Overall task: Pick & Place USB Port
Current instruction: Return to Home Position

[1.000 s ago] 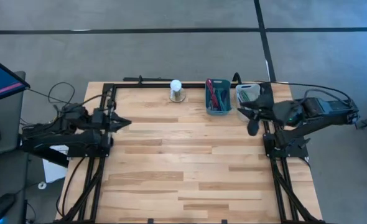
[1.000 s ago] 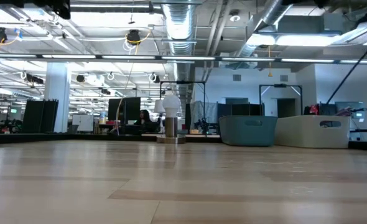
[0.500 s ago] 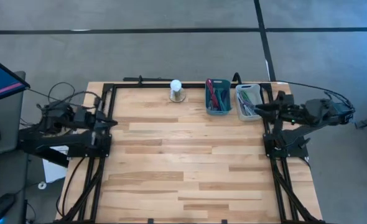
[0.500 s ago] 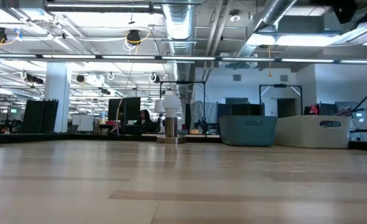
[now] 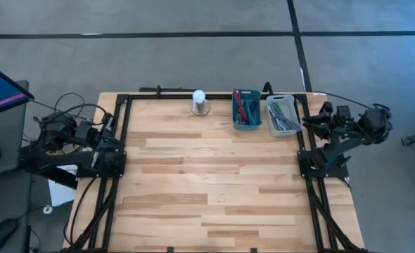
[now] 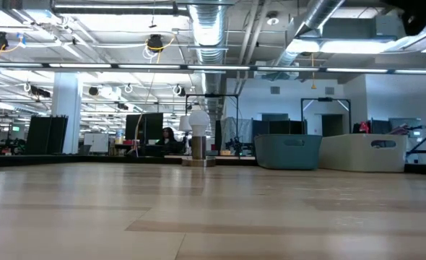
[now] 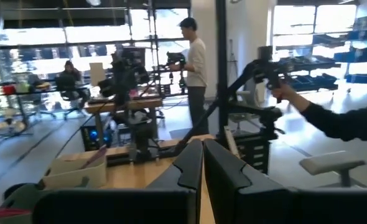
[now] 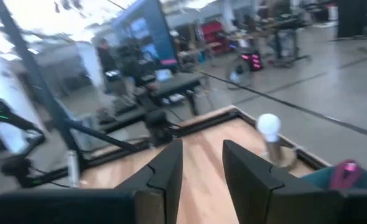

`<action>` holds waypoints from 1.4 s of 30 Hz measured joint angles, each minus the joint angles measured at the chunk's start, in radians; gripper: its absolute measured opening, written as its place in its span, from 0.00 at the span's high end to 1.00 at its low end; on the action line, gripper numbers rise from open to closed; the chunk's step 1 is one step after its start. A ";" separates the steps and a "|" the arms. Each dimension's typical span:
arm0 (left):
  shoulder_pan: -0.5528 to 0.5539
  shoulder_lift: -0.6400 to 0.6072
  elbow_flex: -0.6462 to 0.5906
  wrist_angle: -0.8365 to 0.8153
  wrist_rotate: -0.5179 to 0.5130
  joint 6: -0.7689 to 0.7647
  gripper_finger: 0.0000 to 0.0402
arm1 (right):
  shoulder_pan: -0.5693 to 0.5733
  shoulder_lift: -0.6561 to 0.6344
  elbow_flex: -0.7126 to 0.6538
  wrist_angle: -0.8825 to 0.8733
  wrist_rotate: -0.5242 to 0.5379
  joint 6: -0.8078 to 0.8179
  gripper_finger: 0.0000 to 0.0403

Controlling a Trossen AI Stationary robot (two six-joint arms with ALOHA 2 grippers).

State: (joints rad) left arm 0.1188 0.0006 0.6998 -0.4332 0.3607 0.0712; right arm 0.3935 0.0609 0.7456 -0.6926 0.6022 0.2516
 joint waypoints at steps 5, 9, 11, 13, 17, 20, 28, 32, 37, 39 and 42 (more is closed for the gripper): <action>0.000 0.000 0.000 0.000 0.011 -0.002 0.96 | -0.006 -0.055 -0.055 0.027 -0.061 -0.039 0.73; 0.000 0.000 0.000 0.005 0.040 -0.016 0.96 | -0.007 -0.056 -0.056 0.051 -0.077 -0.060 0.73; -0.001 0.000 0.001 0.006 0.078 -0.039 0.96 | -0.011 -0.056 -0.048 0.055 -0.085 -0.060 0.73; -0.001 0.000 0.001 0.006 0.134 -0.057 0.96 | -0.010 -0.056 -0.048 0.065 -0.088 -0.062 0.73; -0.001 0.000 0.006 0.007 0.231 -0.076 0.96 | -0.011 -0.056 -0.048 0.092 -0.079 -0.085 0.73; -0.001 0.000 0.021 0.007 0.247 -0.076 0.96 | -0.008 -0.056 -0.048 0.102 -0.082 -0.094 0.73; -0.001 0.000 0.035 0.004 0.251 -0.072 0.96 | -0.009 -0.056 -0.071 0.097 -0.082 -0.094 0.73; -0.001 0.000 -0.018 0.006 0.250 -0.066 0.96 | -0.009 -0.056 -0.122 0.129 -0.073 -0.094 0.73; -0.001 0.000 -0.114 0.047 0.246 -0.027 0.96 | -0.009 -0.056 -0.193 0.207 -0.068 -0.094 0.73; -0.001 0.000 -0.165 0.112 0.246 -0.022 0.96 | -0.009 -0.056 -0.215 0.239 -0.067 -0.094 0.73; -0.001 0.000 -0.243 0.198 0.246 -0.016 0.96 | -0.009 -0.056 -0.245 0.288 -0.066 -0.095 0.73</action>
State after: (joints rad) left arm 0.1181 0.0010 0.4569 -0.2351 0.6063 0.0547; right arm 0.3847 0.0048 0.5007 -0.4047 0.5358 0.1568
